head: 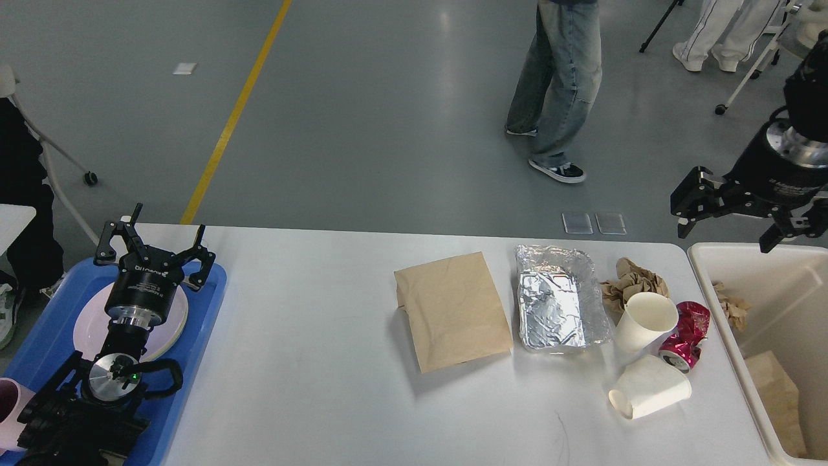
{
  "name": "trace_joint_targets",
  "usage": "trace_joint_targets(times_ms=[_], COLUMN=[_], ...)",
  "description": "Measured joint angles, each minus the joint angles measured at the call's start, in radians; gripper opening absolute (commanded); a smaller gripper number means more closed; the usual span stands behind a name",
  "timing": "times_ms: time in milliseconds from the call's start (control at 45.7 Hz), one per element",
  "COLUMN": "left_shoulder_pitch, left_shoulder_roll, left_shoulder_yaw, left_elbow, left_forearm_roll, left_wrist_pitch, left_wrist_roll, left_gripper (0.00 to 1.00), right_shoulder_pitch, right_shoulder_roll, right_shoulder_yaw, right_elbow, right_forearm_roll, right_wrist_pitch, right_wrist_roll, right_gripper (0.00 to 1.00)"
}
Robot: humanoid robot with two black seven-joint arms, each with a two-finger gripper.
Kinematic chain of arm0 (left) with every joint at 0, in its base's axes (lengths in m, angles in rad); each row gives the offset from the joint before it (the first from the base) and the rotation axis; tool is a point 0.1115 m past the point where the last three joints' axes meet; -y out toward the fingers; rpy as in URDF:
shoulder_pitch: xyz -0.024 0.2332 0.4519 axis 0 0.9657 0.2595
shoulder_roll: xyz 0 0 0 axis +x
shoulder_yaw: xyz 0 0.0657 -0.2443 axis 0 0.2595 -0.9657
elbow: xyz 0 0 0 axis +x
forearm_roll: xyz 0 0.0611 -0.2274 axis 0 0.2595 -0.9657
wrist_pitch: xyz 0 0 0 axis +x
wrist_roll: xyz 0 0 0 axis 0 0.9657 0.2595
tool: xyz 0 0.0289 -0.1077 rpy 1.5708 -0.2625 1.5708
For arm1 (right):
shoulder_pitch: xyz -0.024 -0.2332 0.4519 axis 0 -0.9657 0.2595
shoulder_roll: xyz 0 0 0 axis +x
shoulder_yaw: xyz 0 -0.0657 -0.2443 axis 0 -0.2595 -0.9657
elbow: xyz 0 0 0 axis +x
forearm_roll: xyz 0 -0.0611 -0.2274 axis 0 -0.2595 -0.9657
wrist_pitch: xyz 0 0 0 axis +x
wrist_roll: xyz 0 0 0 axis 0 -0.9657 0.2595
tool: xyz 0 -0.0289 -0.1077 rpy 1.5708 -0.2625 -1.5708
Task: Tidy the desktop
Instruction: 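Move the right gripper over the other brown paper bag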
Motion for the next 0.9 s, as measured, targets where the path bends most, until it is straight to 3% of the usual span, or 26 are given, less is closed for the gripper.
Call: trace_joint_targets(times_ms=[241, 372, 722, 898], left_shoulder_pitch=[0.000, 0.000, 0.000, 0.000], left_shoulder_roll=[0.001, 0.001, 0.001, 0.001], left_shoulder_yaw=[0.000, -0.001, -0.001, -0.001], left_elbow=[0.000, 0.000, 0.000, 0.000], left_forearm_roll=[0.000, -0.001, -0.001, -0.001], left_wrist_pitch=[0.000, 0.000, 0.000, 0.000], left_wrist_roll=[0.000, 0.000, 0.000, 0.000], left_gripper=[0.96, 0.96, 0.96, 0.96], right_shoulder_pitch=[0.401, 0.495, 0.496, 0.319], right_shoulder_roll=[0.009, 0.018, 0.064, 0.106], right_shoulder_yaw=[-0.001, 0.024, 0.065, 0.222], right_elbow=[0.381, 0.513, 0.534, 0.451], right_forearm_roll=[0.003, 0.014, 0.087, 0.103], right_wrist_pitch=[0.007, 0.007, -0.017, -0.068], right_wrist_roll=[-0.010, -0.010, 0.001, -0.004], right_gripper=[1.00, 1.00, 1.00, 1.00])
